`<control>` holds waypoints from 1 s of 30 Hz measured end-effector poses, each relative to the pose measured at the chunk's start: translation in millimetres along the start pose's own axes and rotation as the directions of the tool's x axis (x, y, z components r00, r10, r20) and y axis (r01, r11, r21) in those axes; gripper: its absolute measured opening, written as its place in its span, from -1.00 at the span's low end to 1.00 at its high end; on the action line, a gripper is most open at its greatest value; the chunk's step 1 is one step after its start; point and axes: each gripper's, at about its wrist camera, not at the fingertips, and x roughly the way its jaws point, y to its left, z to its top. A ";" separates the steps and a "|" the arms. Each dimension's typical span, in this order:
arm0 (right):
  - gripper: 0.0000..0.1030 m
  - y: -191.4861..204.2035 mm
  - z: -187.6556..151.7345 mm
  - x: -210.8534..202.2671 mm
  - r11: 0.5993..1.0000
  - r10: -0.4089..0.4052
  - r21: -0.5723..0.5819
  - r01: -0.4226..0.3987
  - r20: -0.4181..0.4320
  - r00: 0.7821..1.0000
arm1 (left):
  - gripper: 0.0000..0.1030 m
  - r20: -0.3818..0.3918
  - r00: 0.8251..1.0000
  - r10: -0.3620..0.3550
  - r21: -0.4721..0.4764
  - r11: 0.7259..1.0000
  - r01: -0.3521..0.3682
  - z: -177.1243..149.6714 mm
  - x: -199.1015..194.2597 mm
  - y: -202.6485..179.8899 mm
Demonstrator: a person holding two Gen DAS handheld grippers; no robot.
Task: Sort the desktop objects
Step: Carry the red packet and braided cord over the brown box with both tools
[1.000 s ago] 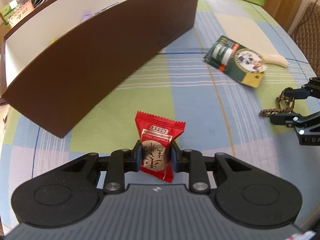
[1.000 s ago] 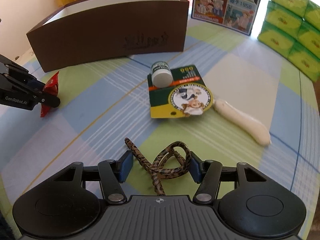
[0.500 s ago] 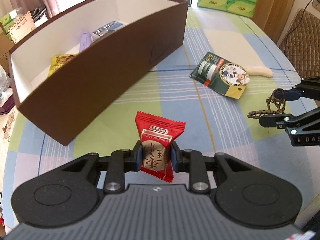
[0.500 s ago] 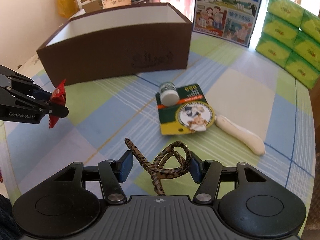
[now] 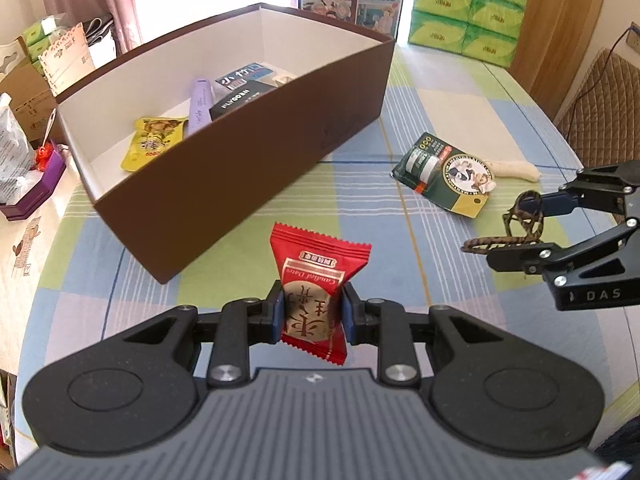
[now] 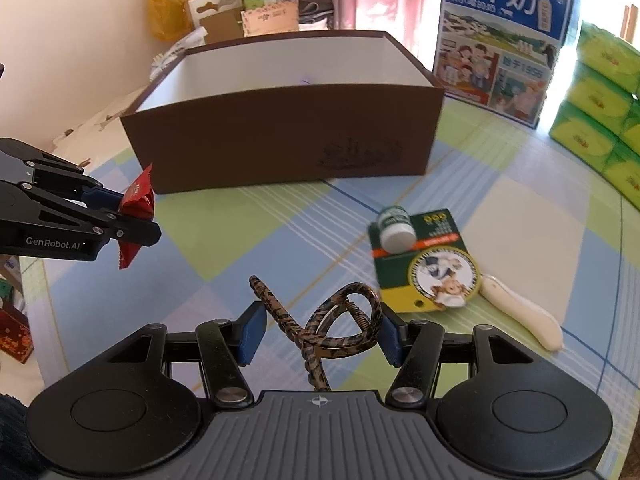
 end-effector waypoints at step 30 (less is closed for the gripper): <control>0.07 12.5 136.7 21.1 0.994 0.108 -0.026 -0.106 0.130 0.986 | -0.54 0.201 0.977 0.072 -0.071 0.996 -0.058 90.3 -36.4 68.5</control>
